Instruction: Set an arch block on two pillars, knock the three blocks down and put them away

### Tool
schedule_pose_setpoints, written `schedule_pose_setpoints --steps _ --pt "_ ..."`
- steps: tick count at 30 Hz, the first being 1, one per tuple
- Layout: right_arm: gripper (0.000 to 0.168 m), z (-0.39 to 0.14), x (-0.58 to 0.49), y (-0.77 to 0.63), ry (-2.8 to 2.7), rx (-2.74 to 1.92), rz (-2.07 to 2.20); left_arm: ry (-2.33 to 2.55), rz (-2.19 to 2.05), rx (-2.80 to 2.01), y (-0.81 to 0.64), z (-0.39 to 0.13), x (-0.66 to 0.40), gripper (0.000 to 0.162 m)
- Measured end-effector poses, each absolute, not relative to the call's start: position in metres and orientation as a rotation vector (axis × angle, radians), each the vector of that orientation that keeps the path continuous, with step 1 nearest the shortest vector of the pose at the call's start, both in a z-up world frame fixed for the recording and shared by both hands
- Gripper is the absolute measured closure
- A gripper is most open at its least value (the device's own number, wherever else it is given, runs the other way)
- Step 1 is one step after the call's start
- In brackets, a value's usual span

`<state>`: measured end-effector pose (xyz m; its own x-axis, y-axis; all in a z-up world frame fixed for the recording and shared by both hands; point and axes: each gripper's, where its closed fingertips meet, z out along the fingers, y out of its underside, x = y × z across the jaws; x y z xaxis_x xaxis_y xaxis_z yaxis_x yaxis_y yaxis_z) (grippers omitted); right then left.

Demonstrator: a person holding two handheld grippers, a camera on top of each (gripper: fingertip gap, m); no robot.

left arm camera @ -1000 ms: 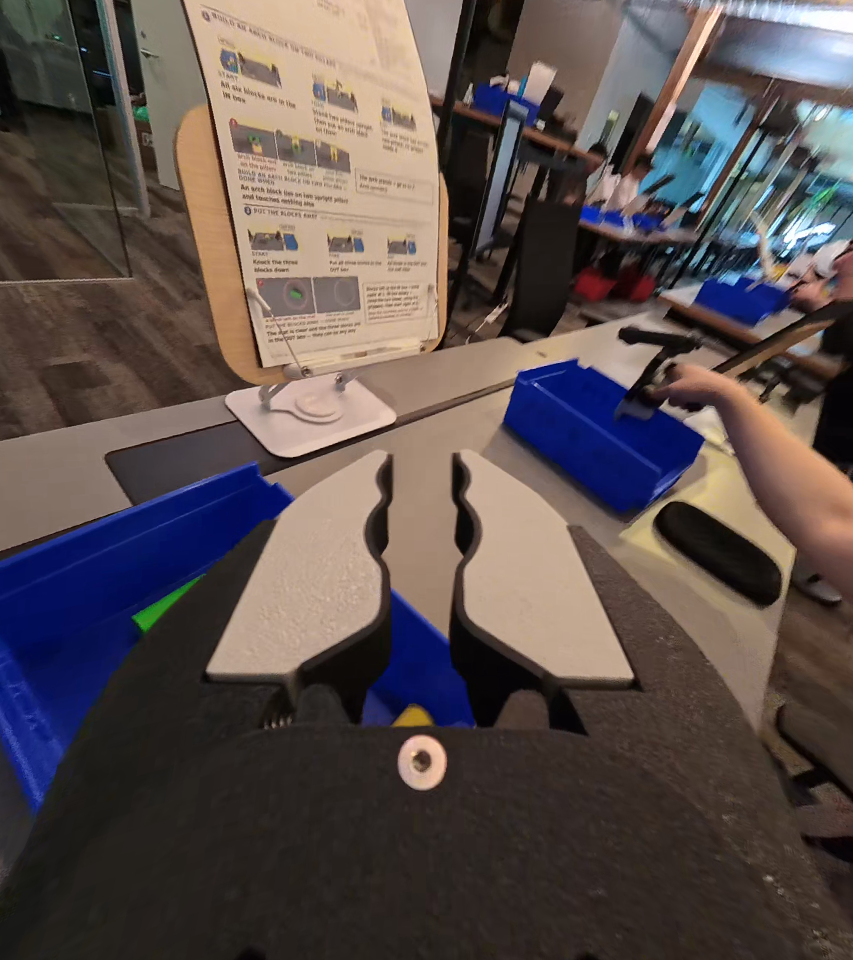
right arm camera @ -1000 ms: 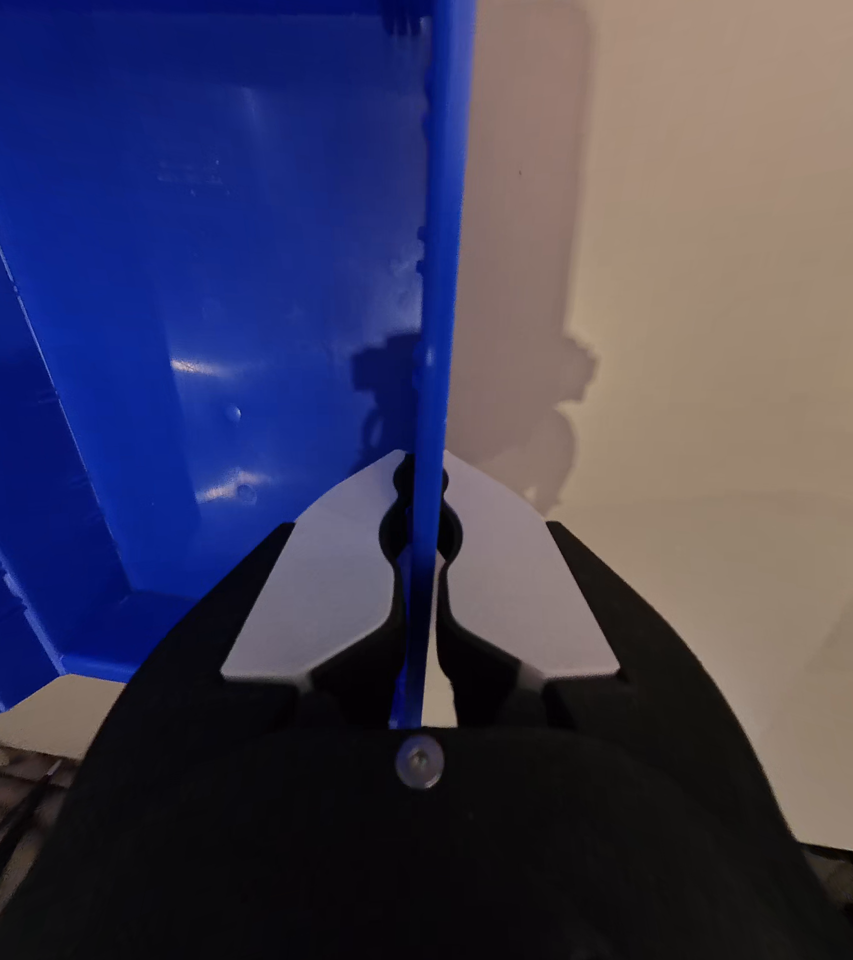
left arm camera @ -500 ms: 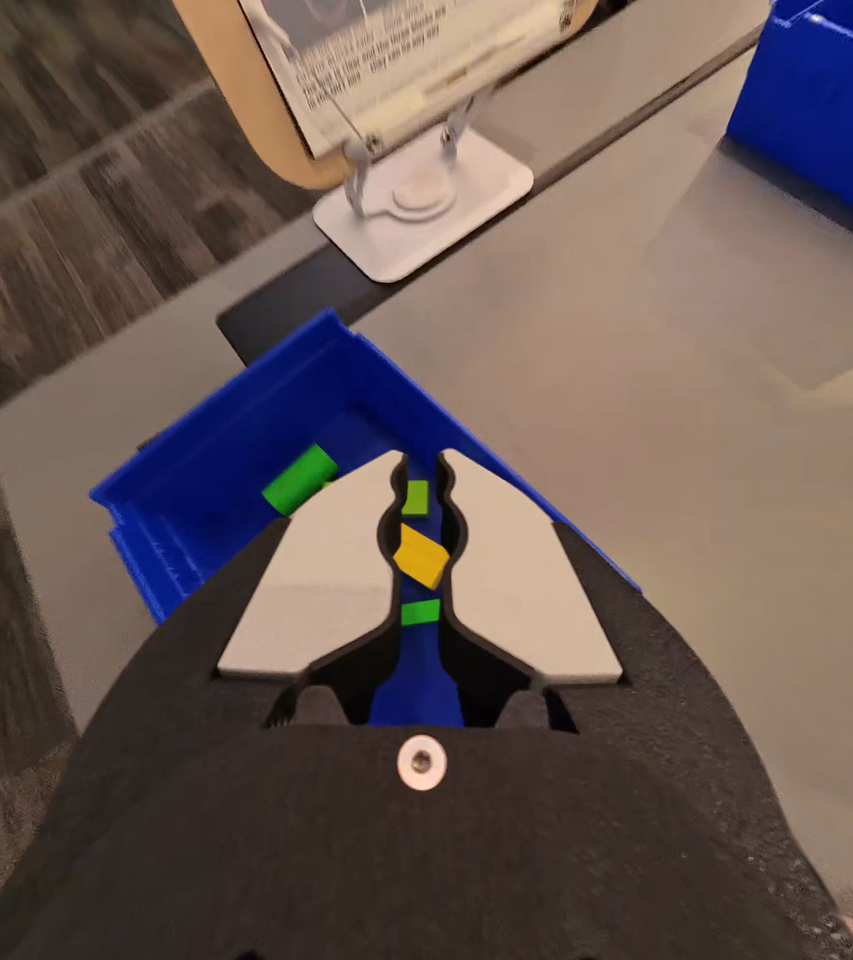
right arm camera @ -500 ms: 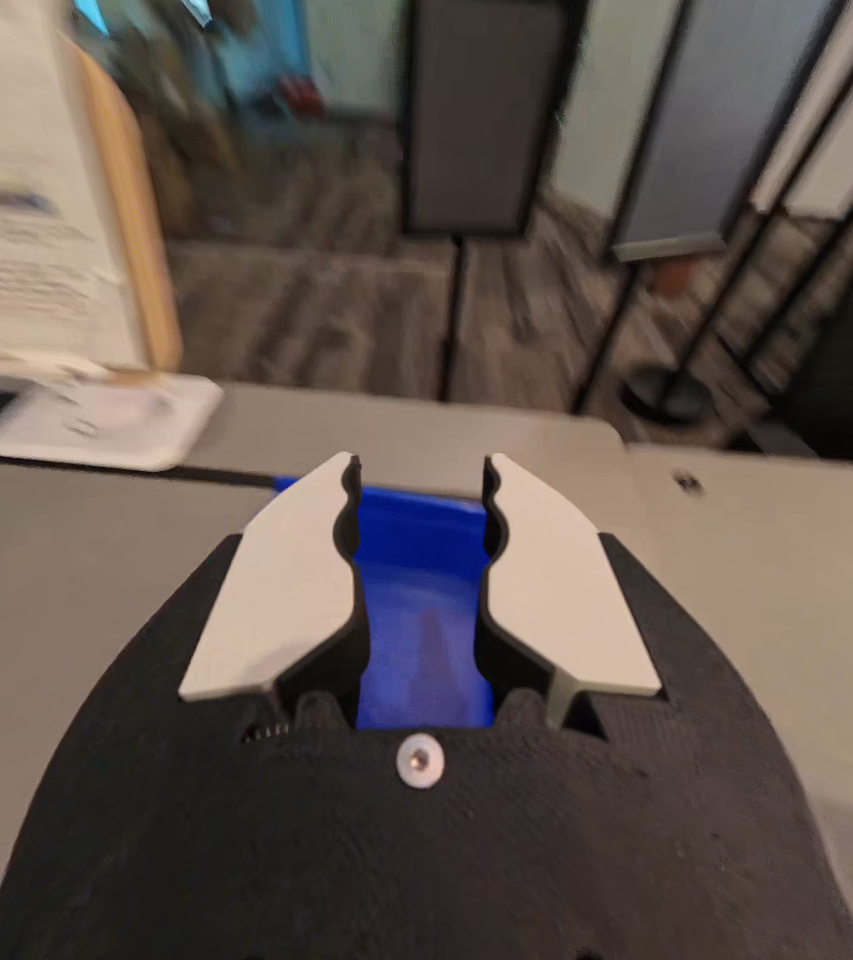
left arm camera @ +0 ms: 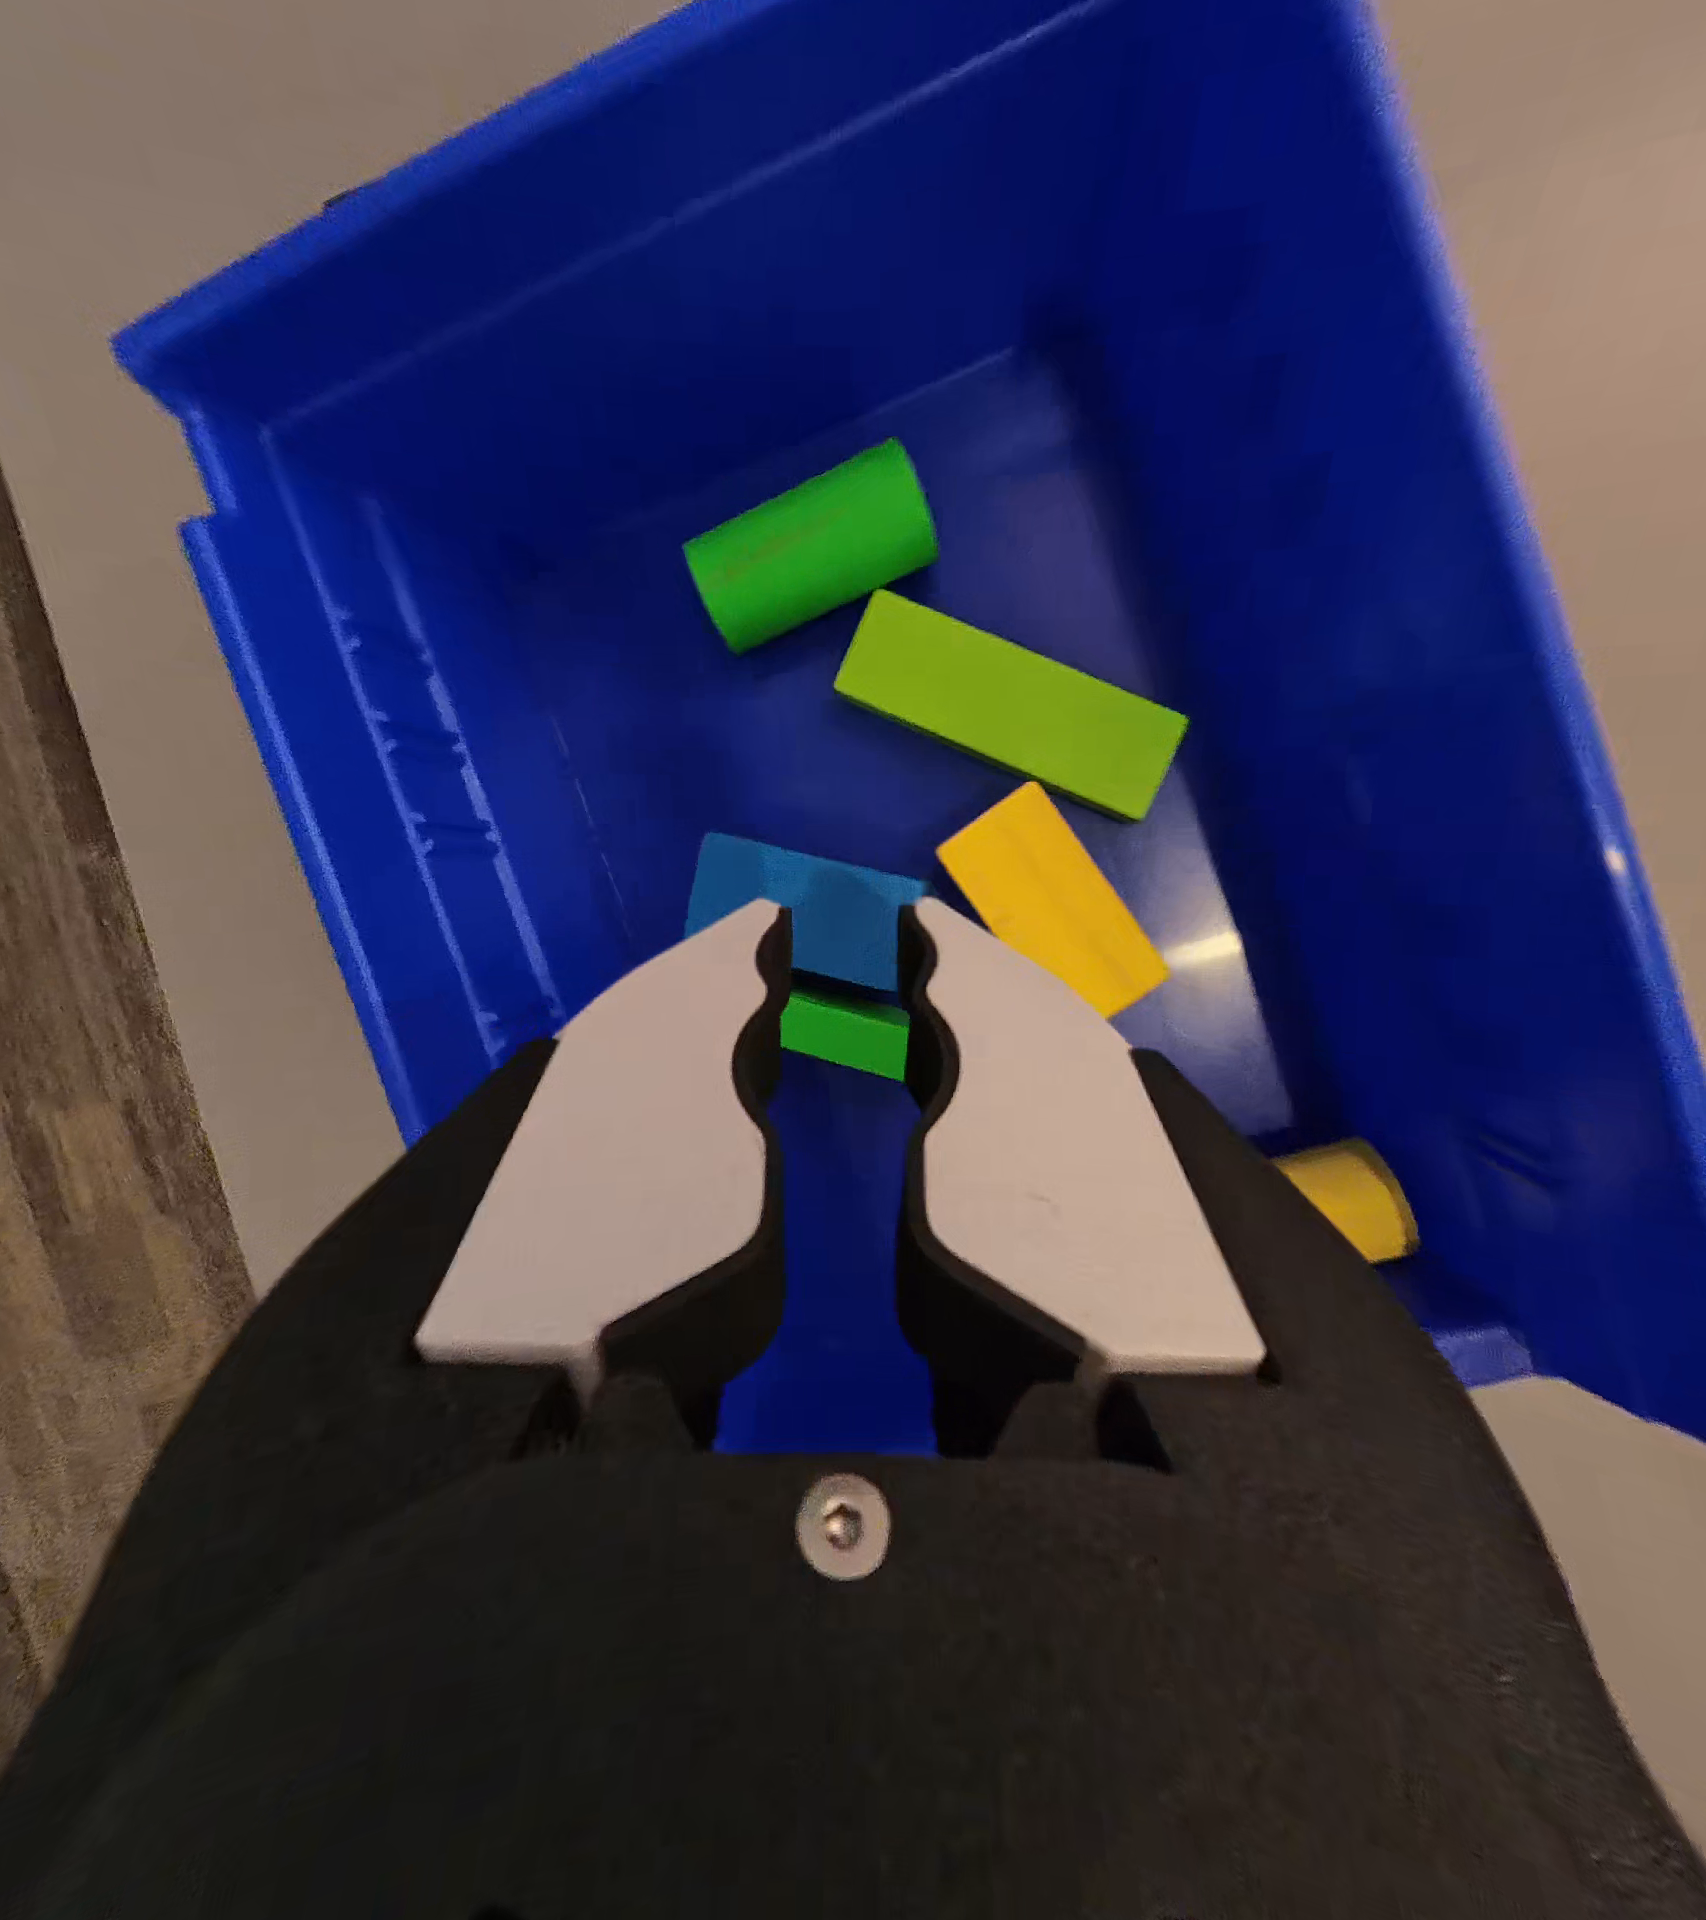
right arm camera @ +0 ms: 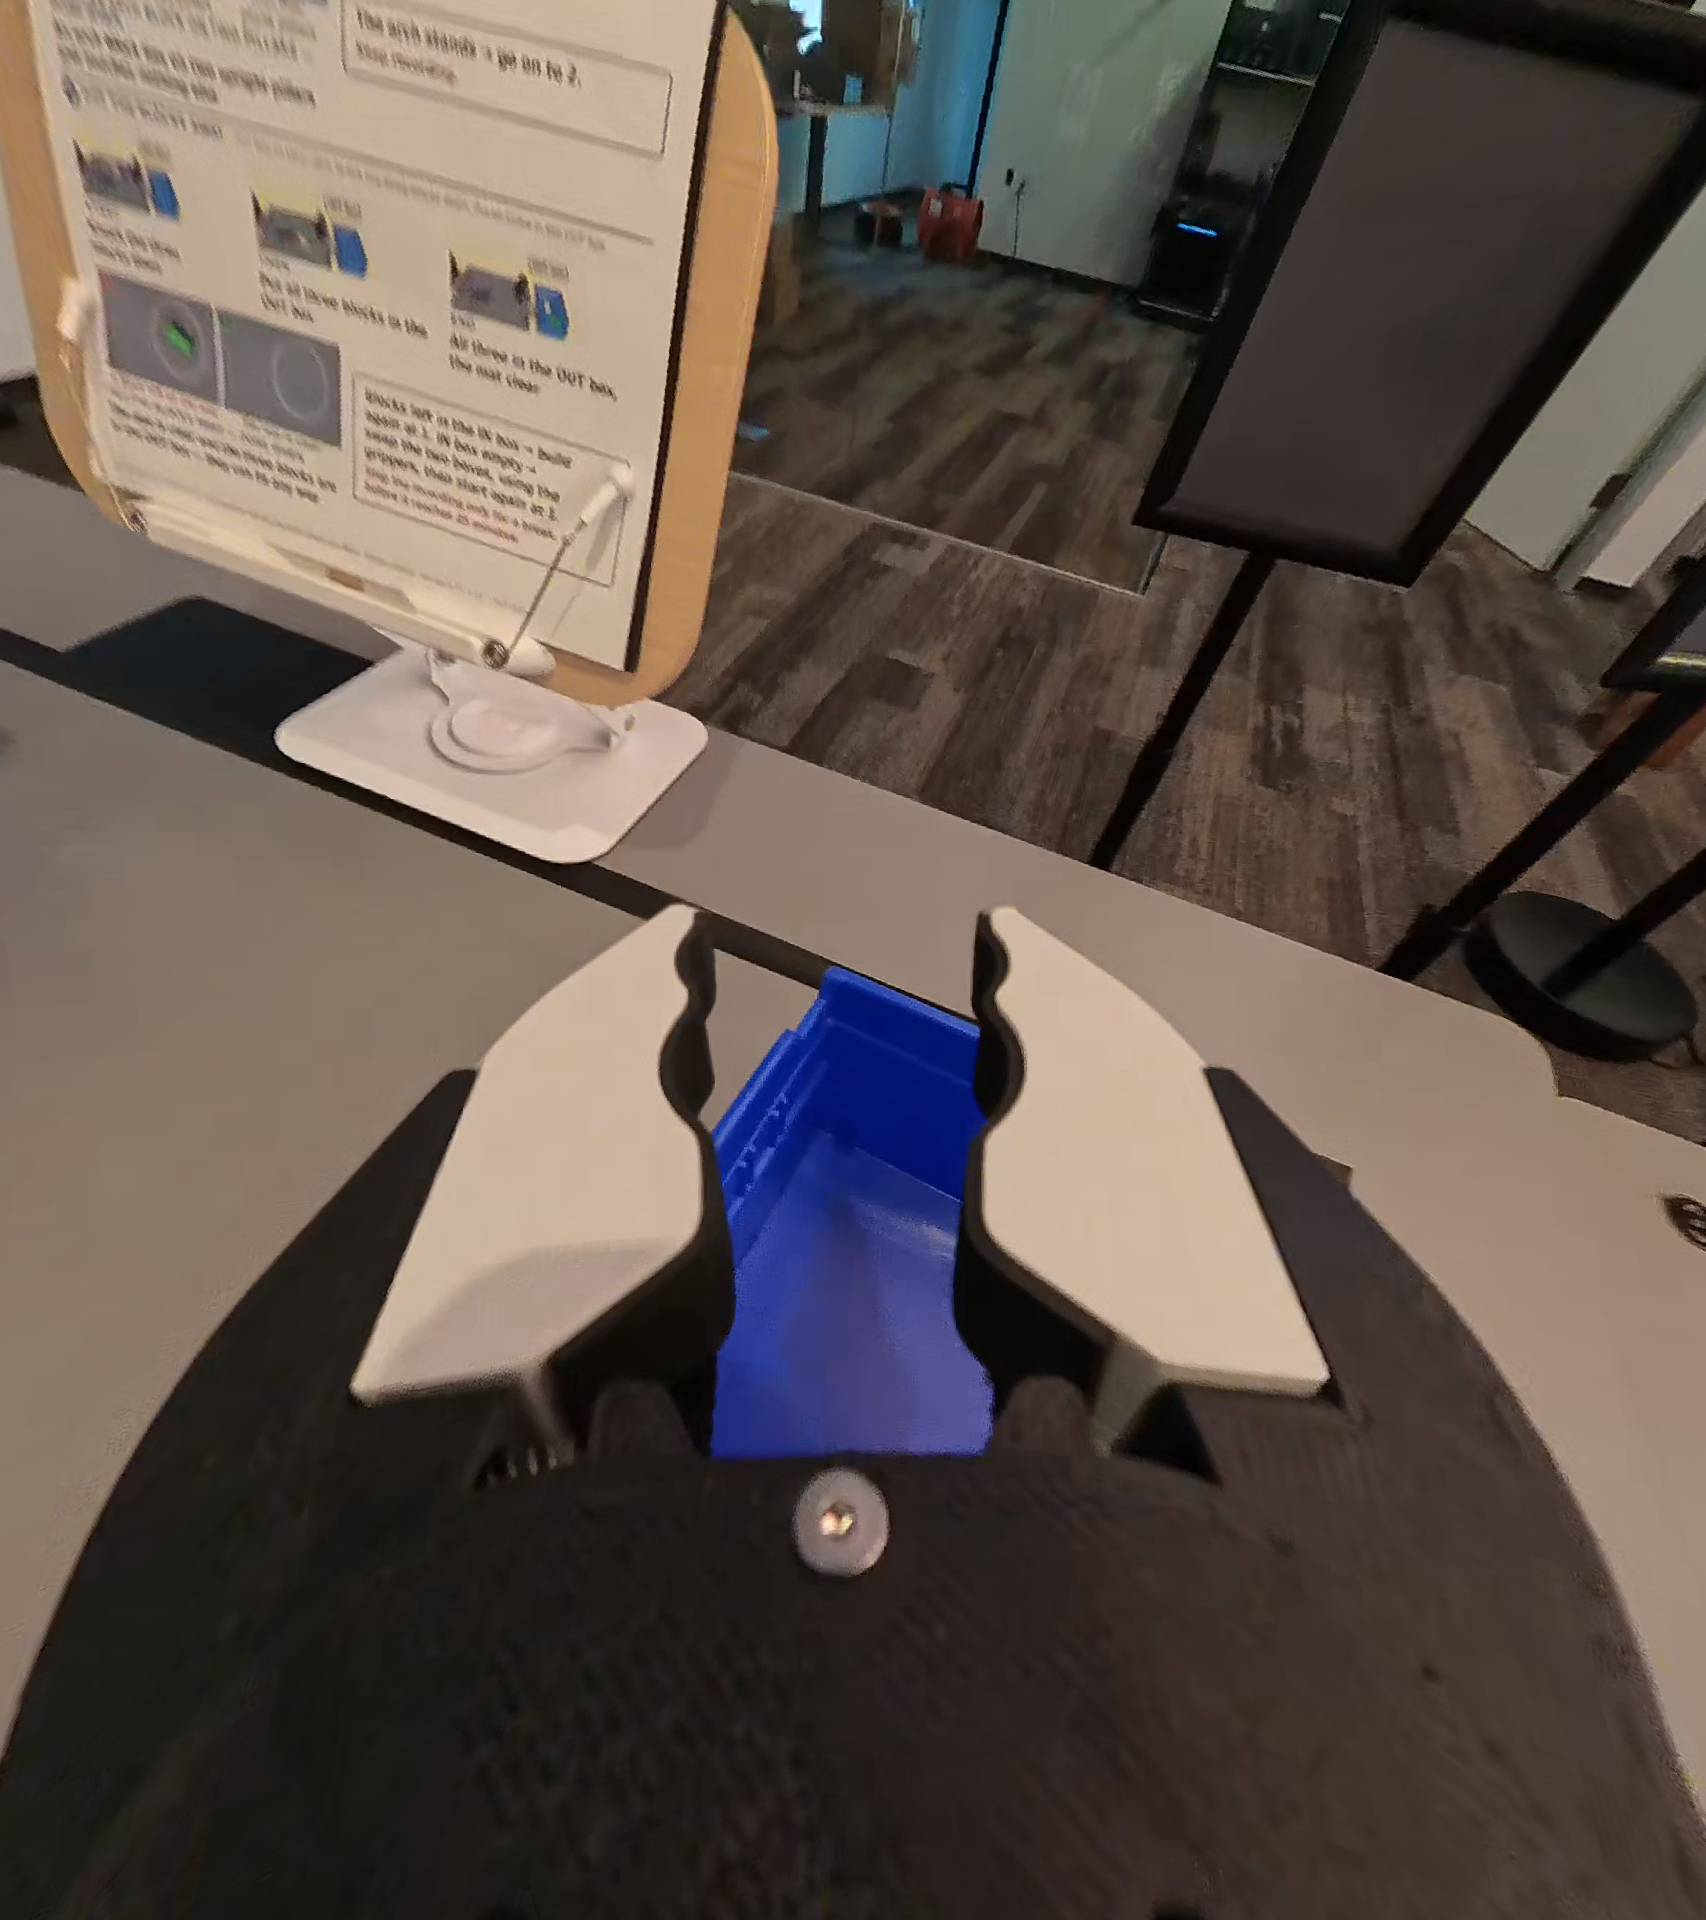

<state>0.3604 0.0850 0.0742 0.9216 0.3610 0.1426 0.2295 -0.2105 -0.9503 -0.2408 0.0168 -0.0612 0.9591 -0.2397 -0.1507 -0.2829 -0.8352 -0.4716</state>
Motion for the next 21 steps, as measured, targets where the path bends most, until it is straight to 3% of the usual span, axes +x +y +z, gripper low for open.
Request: schedule_pose_setpoints --steps 15,21 --pt "0.118 0.054 0.354 0.09 -0.54 -1.875 -0.054 0.107 -0.01 -3.004 -0.018 -0.128 -0.248 0.123" --pt "0.117 0.045 0.352 0.091 -0.588 -1.907 -0.118 0.067 0.012 -3.025 -0.022 -0.128 -0.253 0.132"
